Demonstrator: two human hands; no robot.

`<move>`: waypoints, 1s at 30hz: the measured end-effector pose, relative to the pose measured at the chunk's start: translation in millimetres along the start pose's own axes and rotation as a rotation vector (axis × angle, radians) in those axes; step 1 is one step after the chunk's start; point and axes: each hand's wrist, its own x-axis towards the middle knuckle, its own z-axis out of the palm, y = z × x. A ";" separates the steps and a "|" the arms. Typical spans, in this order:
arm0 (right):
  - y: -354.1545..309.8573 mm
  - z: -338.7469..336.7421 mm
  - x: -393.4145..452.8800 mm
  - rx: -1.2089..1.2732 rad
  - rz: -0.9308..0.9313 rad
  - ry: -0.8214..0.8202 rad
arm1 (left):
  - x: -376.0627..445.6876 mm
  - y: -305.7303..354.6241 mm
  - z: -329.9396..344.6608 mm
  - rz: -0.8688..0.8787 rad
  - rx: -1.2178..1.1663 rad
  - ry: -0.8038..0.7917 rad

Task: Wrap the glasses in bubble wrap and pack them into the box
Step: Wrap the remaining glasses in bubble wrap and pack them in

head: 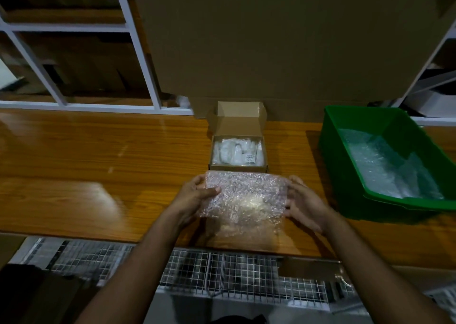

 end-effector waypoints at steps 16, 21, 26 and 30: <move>13.5 11.9 -1.9 -0.182 0.106 0.086 | -9.5 -21.9 -5.6 -0.139 0.028 -0.027; 7.5 14.7 -4.8 -0.370 0.076 -0.010 | -12.6 -21.2 -2.2 0.001 0.126 -0.026; 9.2 9.7 -6.8 -0.429 0.027 -0.041 | -15.3 -24.6 -10.2 0.046 0.080 -0.036; 1.8 8.1 -13.3 -0.420 -0.023 -0.083 | -16.4 -23.7 -16.7 0.057 0.005 -0.068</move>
